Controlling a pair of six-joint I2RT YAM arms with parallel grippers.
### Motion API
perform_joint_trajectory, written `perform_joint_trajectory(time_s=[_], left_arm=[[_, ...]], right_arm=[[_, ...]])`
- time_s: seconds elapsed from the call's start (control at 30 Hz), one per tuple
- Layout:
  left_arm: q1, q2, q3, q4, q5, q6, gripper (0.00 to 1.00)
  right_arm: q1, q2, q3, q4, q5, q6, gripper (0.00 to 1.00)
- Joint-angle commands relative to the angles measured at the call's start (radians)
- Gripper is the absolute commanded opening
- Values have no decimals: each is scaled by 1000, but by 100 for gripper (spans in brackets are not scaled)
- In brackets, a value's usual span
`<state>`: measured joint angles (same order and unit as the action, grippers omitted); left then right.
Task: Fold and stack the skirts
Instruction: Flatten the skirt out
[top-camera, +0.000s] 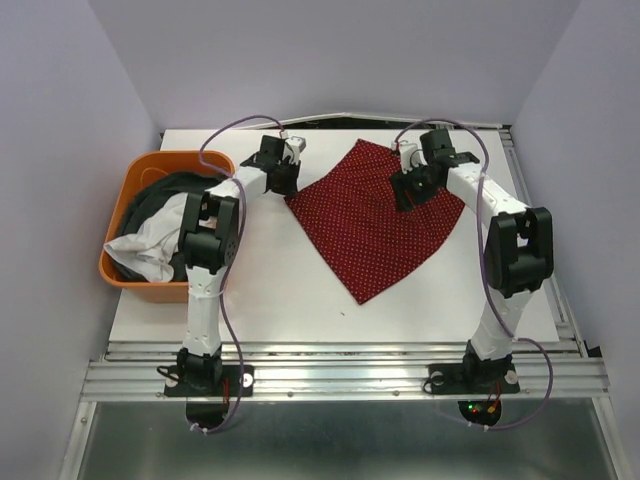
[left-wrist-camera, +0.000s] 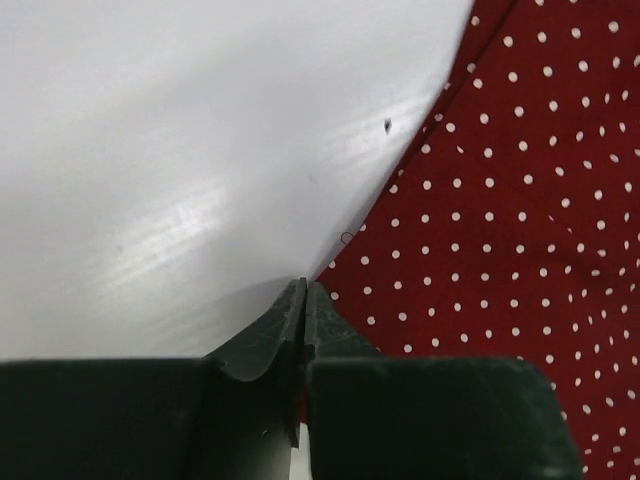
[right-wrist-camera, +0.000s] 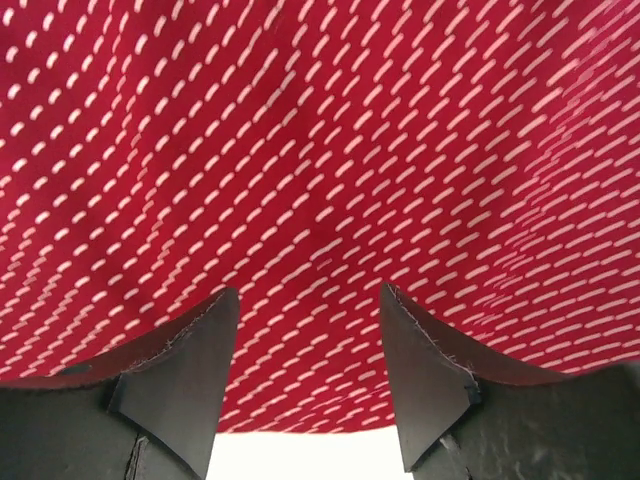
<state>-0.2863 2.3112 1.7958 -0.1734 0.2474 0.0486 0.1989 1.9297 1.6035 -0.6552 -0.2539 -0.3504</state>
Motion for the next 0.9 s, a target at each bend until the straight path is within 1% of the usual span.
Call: perform_joint_trajectory(time_s=[0.0, 0.03, 0.13, 0.17, 0.23, 0.27, 0.33, 0.37, 0.4, 0.43, 0.47, 0.5, 0.53, 0.57, 0.6, 0.63, 0.67, 0.73, 0.77, 0.83, 0.87], left_arm=[[1, -151, -160, -63, 53, -1, 0], [-1, -177, -241, -64, 67, -22, 0], [-1, -288, -369, -60, 104, -73, 0], [-4, -314, -444, -61, 131, -107, 0], [-7, -392, -516, -66, 180, -137, 0], [-14, -442, -585, -69, 252, -159, 9], [-34, -493, -642, -95, 303, -138, 23], [-45, -521, -654, -103, 296, -118, 29], [-54, -588, -665, -106, 288, -99, 39], [-54, -626, -674, -100, 277, -67, 44], [-53, -662, -684, -91, 224, -44, 48], [-51, -724, -685, -86, 193, 0, 57], [-53, -752, -687, -78, 167, 98, 60], [-51, -771, -685, -83, 149, 152, 62], [-53, -798, -684, -86, 139, 202, 64], [-51, -809, -681, -106, 145, 326, 64], [-51, -820, -690, -109, 171, 383, 64], [-53, -863, -717, -104, 207, 495, 64], [-54, -877, -758, -89, 226, 607, 64], [-54, -914, -805, -52, 234, 683, 64], [-51, -927, -850, -23, 242, 757, 64]], right_arm=[[8, -112, -49, -95, -128, -45, 64], [8, -130, -71, -124, -136, -68, 64], [8, -162, -96, -208, -197, -130, 64], [8, -190, -118, -228, -231, -177, 63], [8, -227, -154, -283, -263, -229, 62], [20, -274, -210, -291, -265, -280, 60], [51, -333, -278, -297, -259, -315, 58], [63, -363, -313, -291, -251, -328, 58], [82, -397, -350, -287, -248, -337, 57], [129, -463, -422, -275, -243, -338, 57], [157, -495, -460, -265, -233, -347, 56], [190, -526, -537, -253, -199, -348, 57], [262, -582, -578, -212, -171, -345, 56], [298, -604, -618, -193, -136, -346, 55], [333, -621, -655, -176, -69, -354, 55], [367, -635, -719, -158, -38, -361, 55], [410, -635, -746, -149, 23, -358, 54], [422, -630, -783, -112, 73, -357, 54], [434, -627, -806, -97, 114, -348, 54], [444, -618, -814, -80, 142, -328, 53], [444, -601, -803, -84, 151, -305, 53]])
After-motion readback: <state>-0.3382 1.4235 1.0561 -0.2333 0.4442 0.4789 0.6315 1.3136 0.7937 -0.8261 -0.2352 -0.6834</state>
